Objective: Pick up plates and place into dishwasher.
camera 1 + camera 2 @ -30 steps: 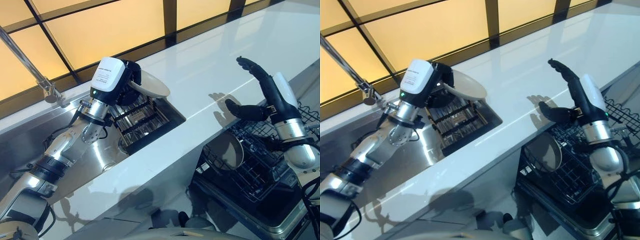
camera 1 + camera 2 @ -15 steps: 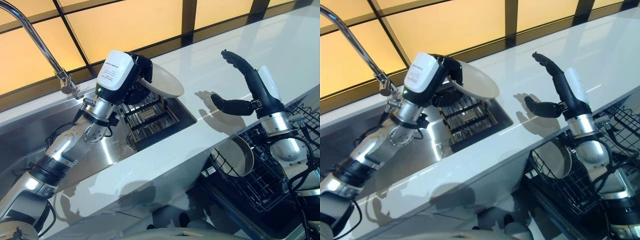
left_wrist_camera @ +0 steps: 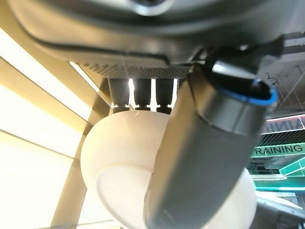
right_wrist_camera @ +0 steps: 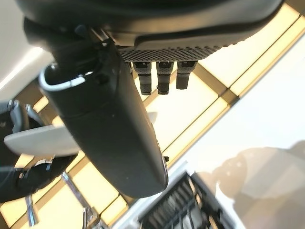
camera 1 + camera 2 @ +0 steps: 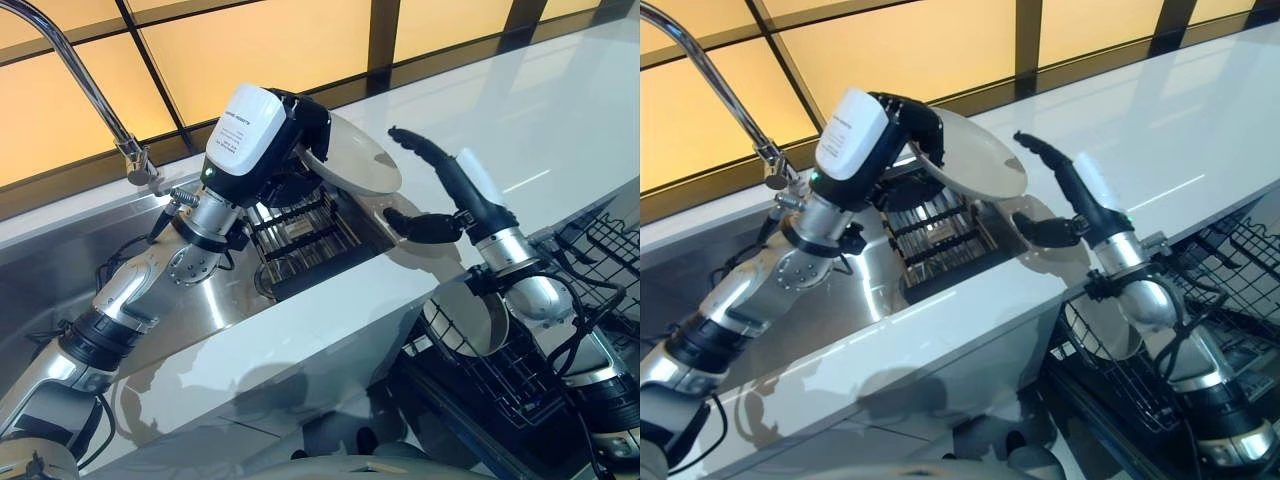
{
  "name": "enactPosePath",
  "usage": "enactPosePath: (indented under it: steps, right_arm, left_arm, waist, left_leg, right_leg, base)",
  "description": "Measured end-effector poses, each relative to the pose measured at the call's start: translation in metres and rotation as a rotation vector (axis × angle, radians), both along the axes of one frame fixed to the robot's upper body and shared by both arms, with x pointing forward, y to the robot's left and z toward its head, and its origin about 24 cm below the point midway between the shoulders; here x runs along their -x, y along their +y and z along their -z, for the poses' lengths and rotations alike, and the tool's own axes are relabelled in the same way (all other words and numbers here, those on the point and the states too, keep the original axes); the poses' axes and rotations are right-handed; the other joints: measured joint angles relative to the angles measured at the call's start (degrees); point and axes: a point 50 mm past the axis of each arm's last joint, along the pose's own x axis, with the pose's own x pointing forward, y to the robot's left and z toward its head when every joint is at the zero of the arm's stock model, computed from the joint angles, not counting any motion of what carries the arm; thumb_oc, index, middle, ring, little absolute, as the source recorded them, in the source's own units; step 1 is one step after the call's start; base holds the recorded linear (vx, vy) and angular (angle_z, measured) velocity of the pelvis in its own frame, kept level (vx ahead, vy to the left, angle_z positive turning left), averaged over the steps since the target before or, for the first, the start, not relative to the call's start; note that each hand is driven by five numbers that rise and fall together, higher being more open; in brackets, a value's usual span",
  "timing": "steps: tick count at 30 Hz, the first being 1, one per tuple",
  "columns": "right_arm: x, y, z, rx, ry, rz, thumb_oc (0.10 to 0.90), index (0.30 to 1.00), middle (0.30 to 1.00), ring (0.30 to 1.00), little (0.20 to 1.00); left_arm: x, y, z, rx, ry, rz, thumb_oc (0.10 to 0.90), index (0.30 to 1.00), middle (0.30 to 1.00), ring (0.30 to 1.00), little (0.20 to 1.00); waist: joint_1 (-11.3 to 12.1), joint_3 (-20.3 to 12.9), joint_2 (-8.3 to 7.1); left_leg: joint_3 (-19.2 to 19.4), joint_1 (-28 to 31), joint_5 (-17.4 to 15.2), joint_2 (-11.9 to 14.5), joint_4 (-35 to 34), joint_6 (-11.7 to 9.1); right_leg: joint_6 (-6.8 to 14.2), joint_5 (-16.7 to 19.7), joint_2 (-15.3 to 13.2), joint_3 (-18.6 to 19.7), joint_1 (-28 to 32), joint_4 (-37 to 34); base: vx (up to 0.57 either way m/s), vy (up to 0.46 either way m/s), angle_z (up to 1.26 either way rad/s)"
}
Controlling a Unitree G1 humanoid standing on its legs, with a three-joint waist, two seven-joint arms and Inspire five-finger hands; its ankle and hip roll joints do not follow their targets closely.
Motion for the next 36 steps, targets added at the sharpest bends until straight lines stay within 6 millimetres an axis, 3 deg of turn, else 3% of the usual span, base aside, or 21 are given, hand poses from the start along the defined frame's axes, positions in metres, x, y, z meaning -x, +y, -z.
enactPosePath:
  steps: [15, 17, 25, 36]
  right_arm:
    - [-0.005, 0.011, -0.002, 0.030, -0.070, 0.024, 0.800, 0.900, 0.900, 0.900, 0.900]
    - [-0.005, 0.013, -0.002, 0.013, -0.096, 0.037, 0.119, 0.316, 0.316, 0.316, 0.219]
    - [-0.008, 0.020, -0.013, 0.005, -0.220, 0.070, 0.100, 0.300, 0.300, 0.300, 0.200]
    - [-0.005, 0.024, -0.013, 0.044, -0.281, 0.060, 0.100, 0.300, 0.300, 0.300, 0.200]
  left_arm:
    - [-0.001, -0.006, 0.001, 0.069, 0.070, 0.048, 0.100, 0.300, 0.300, 0.300, 0.200]
    - [-0.001, -0.009, 0.002, 0.083, 0.078, 0.058, 0.100, 0.300, 0.300, 0.300, 0.200]
    - [-0.003, -0.016, 0.004, 0.128, 0.129, 0.087, 0.100, 0.300, 0.300, 0.300, 0.200]
    - [-0.006, -0.016, 0.000, 0.173, 0.167, 0.099, 0.100, 0.300, 0.300, 0.300, 0.200]
  waist:
    - [1.34, -0.45, -0.64]
    - [1.33, -0.61, -0.83]
    - [1.39, -0.69, -0.86]
    - [1.50, -0.70, -0.85]
  left_leg:
    - [-0.11, -0.02, 0.02, 0.00, 0.03, -0.01]
    - [-0.11, -0.02, 0.02, 0.00, 0.03, -0.01]
    - [-0.26, -0.03, 0.11, 0.00, 0.04, -0.04]
    - [-0.90, -0.12, 0.34, 0.02, 0.01, -0.04]
  right_leg:
    - [0.00, 0.00, 0.01, -0.03, 0.00, 0.00]
    - [0.00, 0.00, 0.01, -0.04, 0.00, 0.00]
    - [0.00, 0.00, 0.01, -0.11, 0.03, 0.00]
    - [0.00, -0.01, -0.02, -0.99, 0.17, -0.01]
  base:
    - [0.00, 0.000, 0.00]
    - [0.00, 0.000, 0.00]
    - [0.00, 0.000, 0.00]
    - [0.00, 0.000, 0.02]
